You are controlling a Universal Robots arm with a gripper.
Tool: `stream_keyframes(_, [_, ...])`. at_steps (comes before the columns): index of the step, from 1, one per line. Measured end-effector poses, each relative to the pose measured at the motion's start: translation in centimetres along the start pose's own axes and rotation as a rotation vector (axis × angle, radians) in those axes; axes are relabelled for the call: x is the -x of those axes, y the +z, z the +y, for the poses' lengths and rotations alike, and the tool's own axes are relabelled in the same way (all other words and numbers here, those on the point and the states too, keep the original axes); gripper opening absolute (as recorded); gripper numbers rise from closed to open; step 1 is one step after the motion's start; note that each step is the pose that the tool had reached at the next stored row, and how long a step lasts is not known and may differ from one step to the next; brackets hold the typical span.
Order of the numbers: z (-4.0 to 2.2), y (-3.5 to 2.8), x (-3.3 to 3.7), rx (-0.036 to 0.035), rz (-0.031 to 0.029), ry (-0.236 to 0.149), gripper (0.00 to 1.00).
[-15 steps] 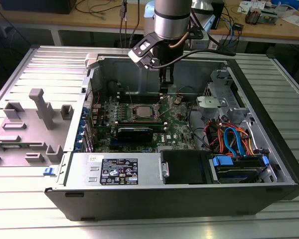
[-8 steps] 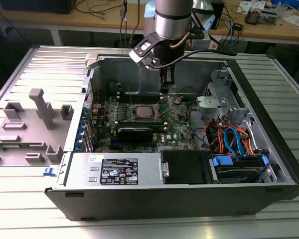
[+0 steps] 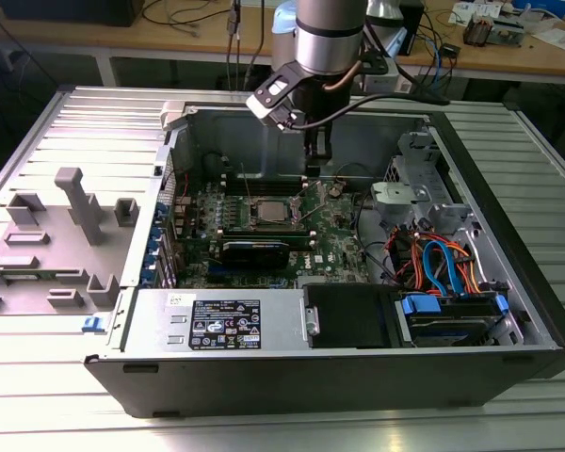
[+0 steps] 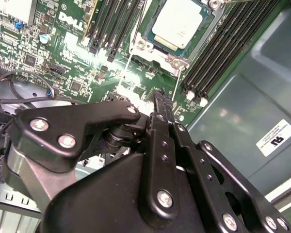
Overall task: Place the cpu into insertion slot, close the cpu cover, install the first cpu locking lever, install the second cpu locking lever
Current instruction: 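Close the cpu cover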
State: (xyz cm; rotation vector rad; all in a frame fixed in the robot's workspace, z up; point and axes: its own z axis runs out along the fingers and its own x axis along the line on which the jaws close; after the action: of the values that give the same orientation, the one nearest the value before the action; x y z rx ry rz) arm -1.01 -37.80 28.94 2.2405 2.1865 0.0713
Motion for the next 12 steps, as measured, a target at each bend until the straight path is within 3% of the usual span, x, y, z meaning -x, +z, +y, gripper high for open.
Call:
stream_keyframes(6, [1.5,0.2,-0.03,-0.0001,-0.0003,0.0,0.11])
stream_keyframes(12, [2.04,0.26,-0.04,0.0,-0.0001,0.0,0.11])
